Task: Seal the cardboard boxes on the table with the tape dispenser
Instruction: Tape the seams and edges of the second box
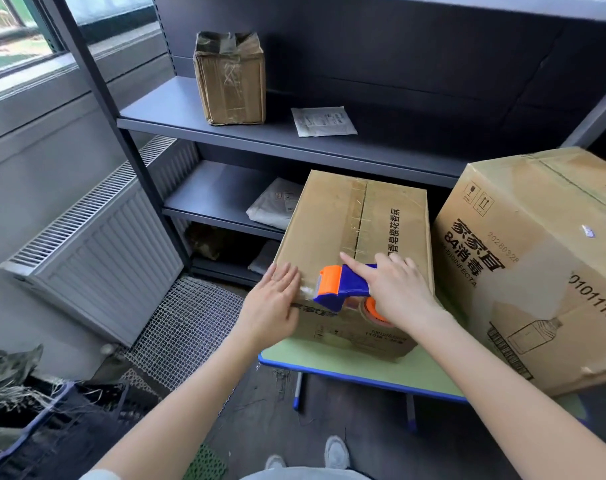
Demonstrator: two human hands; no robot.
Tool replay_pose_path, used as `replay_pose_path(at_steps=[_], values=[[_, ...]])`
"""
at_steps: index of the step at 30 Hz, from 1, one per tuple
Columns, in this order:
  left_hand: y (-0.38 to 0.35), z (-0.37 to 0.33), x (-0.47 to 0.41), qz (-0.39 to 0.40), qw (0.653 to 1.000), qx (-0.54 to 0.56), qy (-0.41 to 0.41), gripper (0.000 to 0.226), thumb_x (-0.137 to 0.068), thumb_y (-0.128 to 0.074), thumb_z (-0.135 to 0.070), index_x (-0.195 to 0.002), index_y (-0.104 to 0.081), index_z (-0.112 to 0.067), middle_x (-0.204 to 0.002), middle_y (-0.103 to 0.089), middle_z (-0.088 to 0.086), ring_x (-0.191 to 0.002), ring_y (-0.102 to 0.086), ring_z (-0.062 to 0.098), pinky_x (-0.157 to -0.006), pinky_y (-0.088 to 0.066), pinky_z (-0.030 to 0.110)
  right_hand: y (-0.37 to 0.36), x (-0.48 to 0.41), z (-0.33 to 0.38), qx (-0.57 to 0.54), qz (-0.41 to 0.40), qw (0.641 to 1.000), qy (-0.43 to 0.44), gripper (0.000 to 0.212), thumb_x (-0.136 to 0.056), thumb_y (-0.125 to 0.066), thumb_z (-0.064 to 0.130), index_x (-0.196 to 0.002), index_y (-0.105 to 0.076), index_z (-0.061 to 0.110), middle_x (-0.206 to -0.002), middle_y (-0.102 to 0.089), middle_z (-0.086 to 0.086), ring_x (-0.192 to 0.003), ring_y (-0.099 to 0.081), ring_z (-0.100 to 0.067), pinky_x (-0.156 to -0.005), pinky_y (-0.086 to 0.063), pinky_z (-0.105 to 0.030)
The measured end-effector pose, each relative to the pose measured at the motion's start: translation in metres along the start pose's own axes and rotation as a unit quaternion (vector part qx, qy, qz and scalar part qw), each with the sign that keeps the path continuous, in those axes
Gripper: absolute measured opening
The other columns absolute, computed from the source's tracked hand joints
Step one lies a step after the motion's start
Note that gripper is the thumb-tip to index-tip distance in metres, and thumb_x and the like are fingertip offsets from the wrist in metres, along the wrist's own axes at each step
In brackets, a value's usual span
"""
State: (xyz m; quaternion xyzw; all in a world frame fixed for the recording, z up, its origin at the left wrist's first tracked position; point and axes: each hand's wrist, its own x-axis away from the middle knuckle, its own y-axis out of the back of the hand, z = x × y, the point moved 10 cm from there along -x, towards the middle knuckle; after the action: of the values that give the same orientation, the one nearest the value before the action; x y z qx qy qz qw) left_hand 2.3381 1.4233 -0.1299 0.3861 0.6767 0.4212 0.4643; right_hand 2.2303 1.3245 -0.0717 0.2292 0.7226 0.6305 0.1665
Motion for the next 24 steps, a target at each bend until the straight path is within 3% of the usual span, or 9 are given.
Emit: replay_pose_path(at_steps=[4,7,10,12,14,17,21,24], values=[[-0.009,-0.005,0.005,0.015,0.999,-0.026,-0.016,0.057,-0.078,-0.041,-0.031,-0.115,-0.063,0.005,-0.122,-0.062,0.017,-0.115,-0.059,0.028,-0.103,-0.04,0.038,0.0,-0.002,0.001,-0.004,0.008,1.0,0.0,0.063,-0.1,-0.035,0.017,-0.148,-0.002,0.041,-0.12,-0.048,-0.009,-0.114,-0.042,-0.027,-0.094,-0.031,-0.036],[-0.006,-0.001,0.0,0.015,0.999,-0.038,-0.006,0.054,-0.08,-0.043,-0.035,-0.109,-0.067,0.004,-0.115,-0.066,0.016,-0.109,-0.063,0.027,-0.093,-0.048,0.041,-0.001,-0.003,-0.002,-0.007,0.008,1.0,-0.001,0.062,-0.101,-0.035,0.017,-0.148,-0.002,0.041,-0.119,-0.048,-0.009,-0.113,-0.042,-0.027,-0.093,-0.031,-0.036],[-0.007,-0.014,-0.001,0.011,0.997,-0.071,-0.021,0.061,-0.071,-0.072,-0.04,-0.111,-0.066,0.006,-0.117,-0.065,0.019,-0.11,-0.062,0.028,-0.092,-0.048,0.043,0.0,-0.003,-0.005,-0.006,0.01,1.0,-0.002,0.061,-0.1,-0.034,0.017,-0.148,-0.004,0.04,-0.119,-0.048,-0.01,-0.113,-0.042,-0.027,-0.094,-0.031,-0.036],[-0.012,-0.026,-0.001,0.013,0.997,-0.067,-0.022,0.073,-0.059,-0.084,-0.04,-0.113,-0.065,0.005,-0.118,-0.064,0.018,-0.112,-0.061,0.027,-0.097,-0.045,0.037,0.001,-0.003,-0.003,0.002,0.008,1.0,0.004,0.06,-0.1,-0.035,0.018,-0.148,-0.005,0.04,-0.121,-0.048,-0.01,-0.114,-0.042,-0.028,-0.094,-0.032,-0.036],[-0.012,-0.031,-0.002,-0.024,0.998,-0.047,-0.022,0.06,-0.068,-0.077,-0.037,-0.112,-0.066,0.003,-0.116,-0.066,0.015,-0.108,-0.063,0.026,-0.103,-0.036,0.032,0.0,-0.002,0.0,0.006,0.008,1.0,0.014,0.06,-0.101,-0.034,0.018,-0.148,-0.005,0.04,-0.121,-0.048,-0.011,-0.114,-0.042,-0.029,-0.094,-0.032,-0.036],[-0.008,-0.031,-0.005,-0.054,0.997,-0.047,-0.013,0.044,-0.083,-0.047,-0.03,-0.107,-0.069,0.0,-0.111,-0.069,0.012,-0.101,-0.067,0.023,-0.104,-0.028,0.029,-0.001,-0.003,-0.006,-0.014,0.016,1.0,0.017,0.056,-0.102,-0.032,0.021,-0.148,-0.007,0.041,-0.121,-0.048,-0.011,-0.114,-0.043,-0.03,-0.094,-0.033,-0.037],[-0.009,-0.025,-0.004,-0.051,0.998,-0.037,-0.008,0.045,-0.084,-0.045,-0.031,-0.105,-0.071,-0.001,-0.109,-0.069,0.011,-0.1,-0.067,0.022,-0.104,-0.03,0.026,0.001,-0.001,-0.003,-0.032,0.018,0.998,0.046,0.055,-0.102,-0.032,0.028,-0.147,-0.006,0.043,-0.12,-0.047,-0.012,-0.115,-0.042,-0.03,-0.095,-0.032,-0.038],[-0.008,-0.02,-0.004,-0.046,0.998,-0.042,0.01,0.043,-0.079,-0.053,-0.032,-0.103,-0.071,-0.002,-0.108,-0.07,0.011,-0.099,-0.067,0.023,-0.11,-0.017,0.018,-0.001,0.007,-0.027,-0.046,0.024,0.998,0.047,0.053,-0.102,-0.027,0.022,-0.146,-0.009,0.046,-0.106,-0.046,-0.008,-0.112,-0.045,-0.03,-0.092,-0.033,-0.038]])
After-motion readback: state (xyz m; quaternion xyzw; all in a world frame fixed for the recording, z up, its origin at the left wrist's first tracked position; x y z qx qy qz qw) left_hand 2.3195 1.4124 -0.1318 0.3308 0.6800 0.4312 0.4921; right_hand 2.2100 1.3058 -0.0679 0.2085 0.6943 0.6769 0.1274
